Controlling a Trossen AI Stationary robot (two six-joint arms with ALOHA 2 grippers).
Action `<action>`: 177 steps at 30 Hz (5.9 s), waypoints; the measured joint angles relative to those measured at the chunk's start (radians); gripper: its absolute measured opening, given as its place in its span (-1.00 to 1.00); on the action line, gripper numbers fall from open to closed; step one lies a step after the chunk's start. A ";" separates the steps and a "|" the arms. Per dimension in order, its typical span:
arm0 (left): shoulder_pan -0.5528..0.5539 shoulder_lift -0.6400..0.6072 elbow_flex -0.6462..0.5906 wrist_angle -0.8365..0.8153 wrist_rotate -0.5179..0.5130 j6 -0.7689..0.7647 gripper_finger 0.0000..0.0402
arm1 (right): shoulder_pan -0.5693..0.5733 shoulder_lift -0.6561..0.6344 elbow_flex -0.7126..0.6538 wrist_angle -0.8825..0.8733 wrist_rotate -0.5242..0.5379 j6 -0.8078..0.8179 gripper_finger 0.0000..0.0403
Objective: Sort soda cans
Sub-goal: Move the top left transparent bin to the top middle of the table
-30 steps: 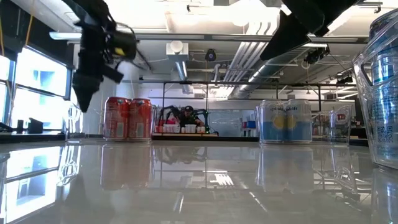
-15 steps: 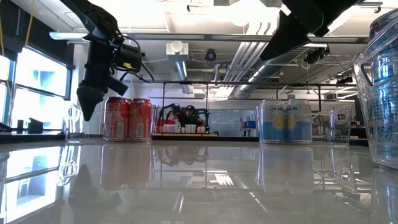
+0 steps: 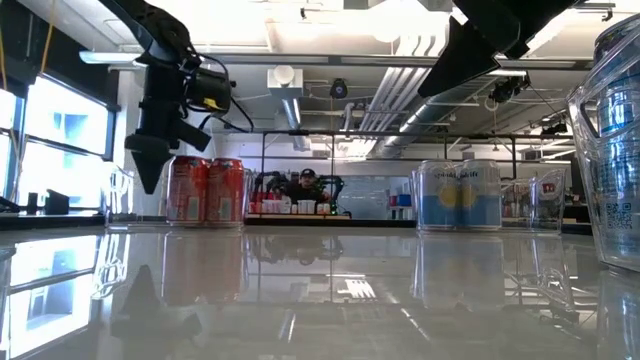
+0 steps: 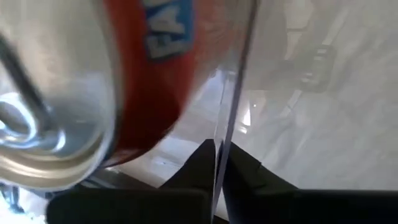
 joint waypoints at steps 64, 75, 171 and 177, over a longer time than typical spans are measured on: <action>-0.762 0.003 -0.001 0.235 0.115 -0.159 -0.90 | -0.105 0.000 0.000 0.225 -0.216 -0.245 -0.31; -0.758 -0.003 0.000 0.196 0.140 -0.282 -0.18 | -0.120 0.000 0.000 0.226 -0.248 -0.248 -0.31; -0.097 -0.278 -0.481 1.191 -0.281 -0.189 -1.00 | -0.644 0.554 0.075 1.032 -0.771 -0.313 -0.38; -0.192 -0.469 -0.481 1.022 -0.300 -0.235 -1.00 | -0.655 0.601 0.145 1.019 -0.781 -0.319 -0.38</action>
